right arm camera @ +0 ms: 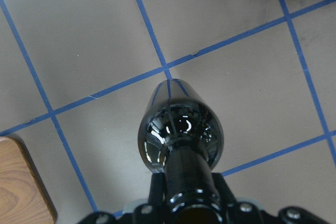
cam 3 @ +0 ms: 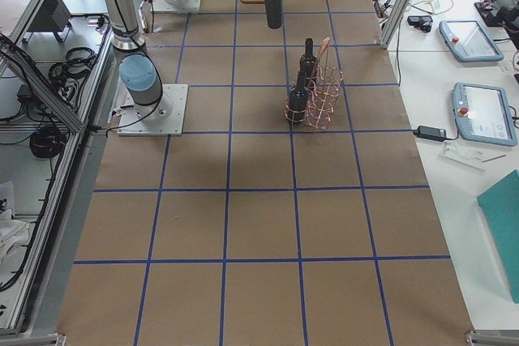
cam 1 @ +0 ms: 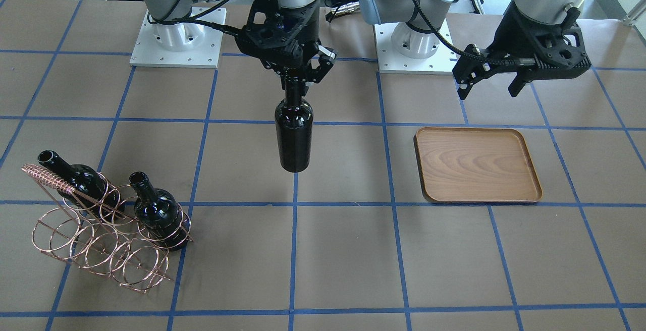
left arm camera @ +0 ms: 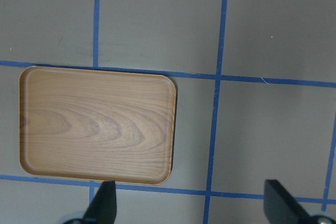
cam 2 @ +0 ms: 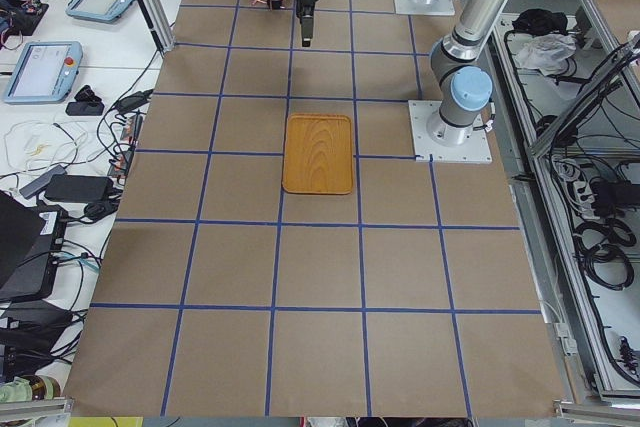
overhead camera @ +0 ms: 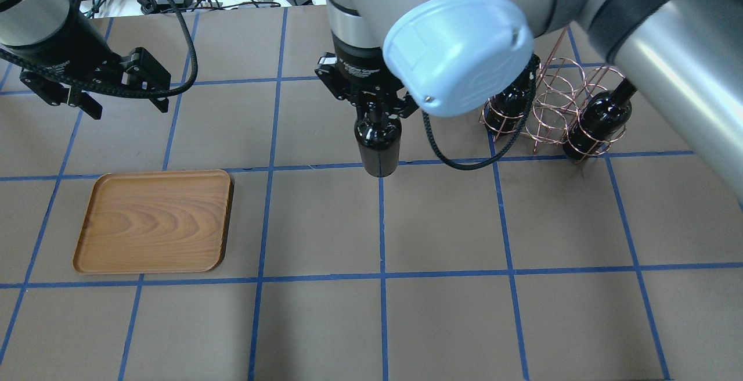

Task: Take wine from basket and place on tray
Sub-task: 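Lift the bottle out of the rack and stand it upright on the table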

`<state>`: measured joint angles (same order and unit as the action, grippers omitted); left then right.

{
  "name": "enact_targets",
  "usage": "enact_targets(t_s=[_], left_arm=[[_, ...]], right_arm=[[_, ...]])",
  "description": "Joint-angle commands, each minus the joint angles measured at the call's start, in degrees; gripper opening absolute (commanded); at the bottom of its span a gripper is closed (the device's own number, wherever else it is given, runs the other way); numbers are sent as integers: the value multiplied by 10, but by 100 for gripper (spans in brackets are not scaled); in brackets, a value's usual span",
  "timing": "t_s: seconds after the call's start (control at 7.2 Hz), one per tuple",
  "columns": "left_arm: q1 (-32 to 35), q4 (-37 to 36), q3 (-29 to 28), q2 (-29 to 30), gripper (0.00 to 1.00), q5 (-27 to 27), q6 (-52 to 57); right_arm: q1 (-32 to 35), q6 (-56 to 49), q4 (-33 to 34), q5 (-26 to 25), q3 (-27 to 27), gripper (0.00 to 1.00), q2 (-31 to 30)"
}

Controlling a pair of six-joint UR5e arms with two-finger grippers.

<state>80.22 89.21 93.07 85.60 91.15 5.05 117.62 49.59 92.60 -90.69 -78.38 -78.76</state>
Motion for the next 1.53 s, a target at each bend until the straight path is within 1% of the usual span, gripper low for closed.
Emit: enact_targets(t_s=[0.0, 0.14, 0.42, 0.56, 0.69, 0.83, 0.97, 1.11, 1.25, 1.39], left_arm=[[0, 4, 2, -1, 100, 0, 1], [0, 6, 3, -1, 100, 0, 1], [1, 7, 3, -2, 100, 0, 1], [1, 7, 4, -3, 100, 0, 1], [1, 7, 4, -3, 100, 0, 1], [1, 7, 4, -3, 100, 0, 1], [1, 7, 5, -3, 100, 0, 1], [1, 7, 5, -3, 100, 0, 1], [0, 7, 6, -5, 100, 0, 1], [1, 9, 6, -5, 100, 0, 1]], right_arm=[[46, 76, 25, 1, 1, 1, 40], [51, 85, 31, 2, 0, 3, 47], [70, 112, 40, 1, 1, 9, 70], [70, 116, 55, 2, 0, 12, 84], [70, 116, 55, 2, 1, 15, 90], [70, 111, 55, 4, 1, 16, 95], [70, 111, 56, 25, 1, 17, 98], [70, 107, 57, 31, 1, 24, 100], [70, 97, 58, 23, 1, 29, 101], [70, 93, 59, 23, 1, 42, 101]])
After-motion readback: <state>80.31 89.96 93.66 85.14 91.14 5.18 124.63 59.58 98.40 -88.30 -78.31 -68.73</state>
